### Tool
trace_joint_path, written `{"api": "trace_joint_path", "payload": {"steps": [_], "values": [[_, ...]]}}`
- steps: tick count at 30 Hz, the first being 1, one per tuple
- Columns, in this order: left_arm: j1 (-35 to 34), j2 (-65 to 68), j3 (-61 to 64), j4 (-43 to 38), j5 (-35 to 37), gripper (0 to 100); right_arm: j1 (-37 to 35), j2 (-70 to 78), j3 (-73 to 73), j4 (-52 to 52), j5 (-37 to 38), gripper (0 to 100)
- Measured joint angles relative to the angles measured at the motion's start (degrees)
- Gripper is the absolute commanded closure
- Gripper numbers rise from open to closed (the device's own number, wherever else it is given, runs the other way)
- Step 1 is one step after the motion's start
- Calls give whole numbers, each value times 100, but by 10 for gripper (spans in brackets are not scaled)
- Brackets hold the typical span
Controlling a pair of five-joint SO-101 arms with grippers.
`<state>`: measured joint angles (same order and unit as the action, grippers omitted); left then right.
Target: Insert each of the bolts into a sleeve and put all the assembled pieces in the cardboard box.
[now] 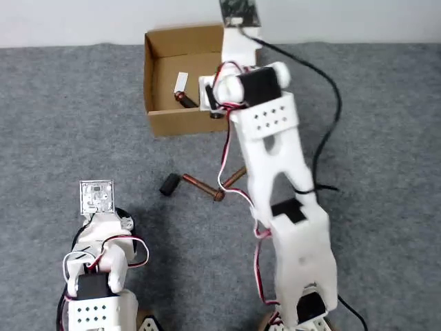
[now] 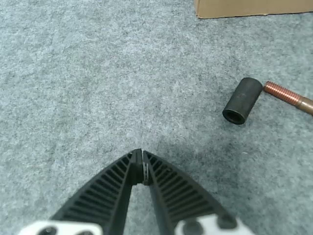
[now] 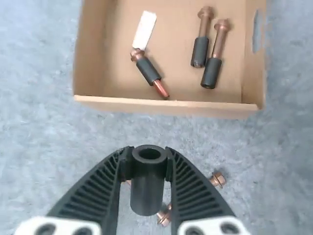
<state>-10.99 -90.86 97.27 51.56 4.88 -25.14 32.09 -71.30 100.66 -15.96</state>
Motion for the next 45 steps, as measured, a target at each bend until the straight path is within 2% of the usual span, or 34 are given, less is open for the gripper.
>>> {"api": "trace_joint_path", "payload": {"steps": [6,11,19,22,27,31,36,39,45], "values": [[0,0,-44,26,0,994,9,-2259,2286,0,0,991],[0,0,-571,589,97,994,70,-4035,4132,0,0,991],[0,0,-1697,1064,193,994,826,-6391,6699,-70,0,991],[334,79,-2013,1284,202,994,1073,-7244,7727,-308,9,991],[818,1169,-2840,1582,202,994,1459,-8703,9354,-510,9,991],[1020,2673,-3895,1934,193,994,1626,-9829,10268,-519,9,991],[1626,4747,-5442,2760,158,994,1925,-10646,10989,-545,9,991],[1996,5846,-6374,3086,-475,994,2189,-10901,11112,-545,9,991],[2576,7420,-7578,3411,-2875,992,2435,-11138,11121,-545,9,991]]}}
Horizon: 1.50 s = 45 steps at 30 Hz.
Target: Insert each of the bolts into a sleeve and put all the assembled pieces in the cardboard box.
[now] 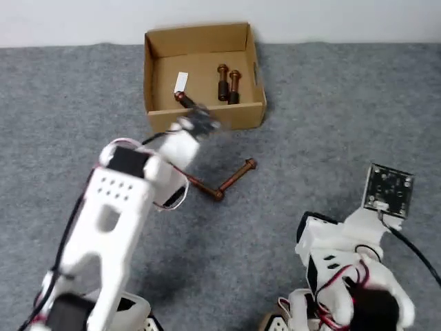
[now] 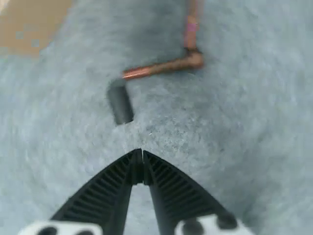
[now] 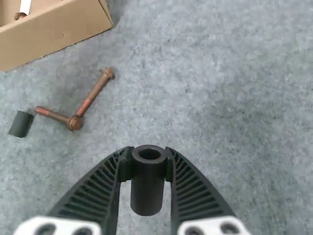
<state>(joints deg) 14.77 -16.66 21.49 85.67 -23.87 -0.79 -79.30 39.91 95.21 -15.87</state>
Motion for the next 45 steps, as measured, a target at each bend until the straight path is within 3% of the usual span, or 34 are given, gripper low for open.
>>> {"api": "trace_joint_path", "payload": {"steps": [9,14,23,30,45], "values": [[105,1327,-659,105,-2866,986,0,-88,9,-18,0,991],[105,1705,-782,44,-3815,889,0,-88,9,-18,-44,991],[316,2356,-809,-580,-4000,881,0,-88,9,-18,-202,991],[651,3059,-1521,-835,-4000,881,0,-88,9,-18,-202,991],[642,4941,-3253,-255,-4000,885,0,-88,9,-18,-202,991]]}}
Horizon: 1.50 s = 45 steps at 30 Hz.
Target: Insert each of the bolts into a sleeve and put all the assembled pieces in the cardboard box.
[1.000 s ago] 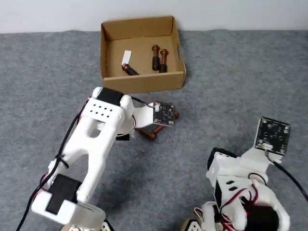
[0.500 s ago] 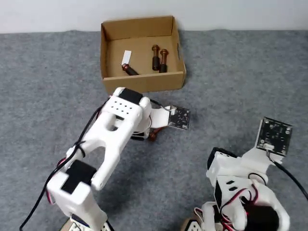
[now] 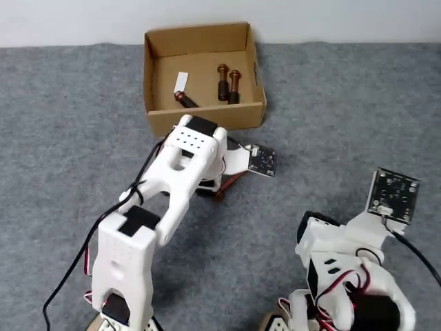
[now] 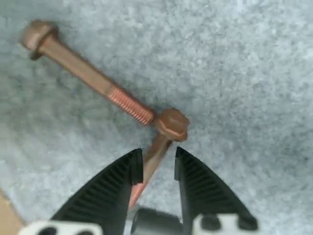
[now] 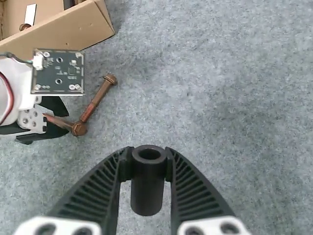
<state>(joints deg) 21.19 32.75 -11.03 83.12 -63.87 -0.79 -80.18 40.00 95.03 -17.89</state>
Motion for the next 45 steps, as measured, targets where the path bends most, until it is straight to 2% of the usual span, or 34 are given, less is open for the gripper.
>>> {"api": "trace_joint_path", "payload": {"steps": [5,11,17,23,30,35,42,45], "values": [[0,255,-62,9,0,897,0,0,0,0,0,991],[44,404,-70,-53,-9,996,0,0,0,0,0,991],[123,413,-105,79,105,995,0,0,0,0,0,991],[132,220,-466,519,1055,995,0,0,0,0,0,991],[132,-941,-475,1046,2664,995,-9,0,0,0,0,991],[431,-2004,-466,1451,3587,995,-9,0,0,0,0,991],[457,-3833,316,1521,4747,995,-9,-220,0,70,510,991],[475,-4615,862,1521,5459,995,0,-519,26,70,862,991]]}}
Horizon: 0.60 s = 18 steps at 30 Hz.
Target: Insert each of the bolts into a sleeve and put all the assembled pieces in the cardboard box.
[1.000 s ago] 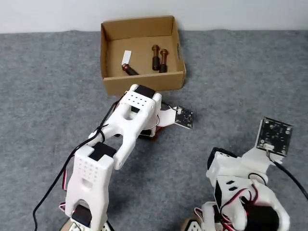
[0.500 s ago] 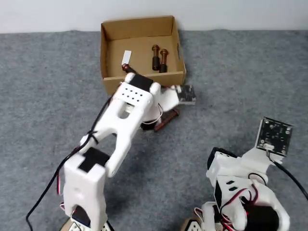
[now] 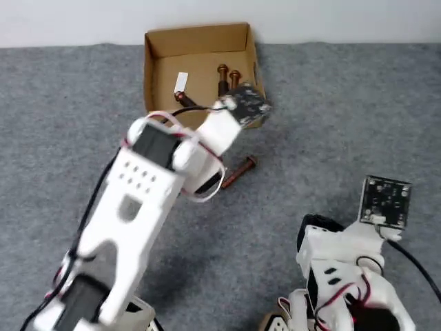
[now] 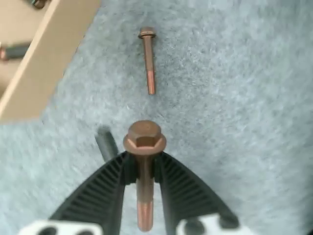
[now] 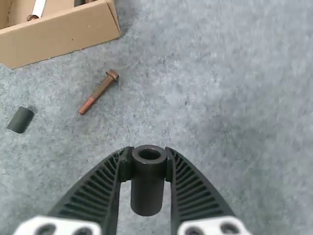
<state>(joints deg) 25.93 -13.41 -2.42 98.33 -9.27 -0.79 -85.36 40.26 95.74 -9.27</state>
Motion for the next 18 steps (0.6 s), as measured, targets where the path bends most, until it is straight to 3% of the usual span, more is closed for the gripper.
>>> {"api": "trace_joint_path", "payload": {"steps": [9,14,18], "values": [[-457,-2145,1714,-141,1319,995,-9,-1152,1134,-325,527,991],[-677,-3508,2620,-923,2031,995,-105,-1793,2022,-818,545,991],[-1002,-4668,3560,-1767,2497,995,-730,-1829,2171,-1108,325,991]]}}
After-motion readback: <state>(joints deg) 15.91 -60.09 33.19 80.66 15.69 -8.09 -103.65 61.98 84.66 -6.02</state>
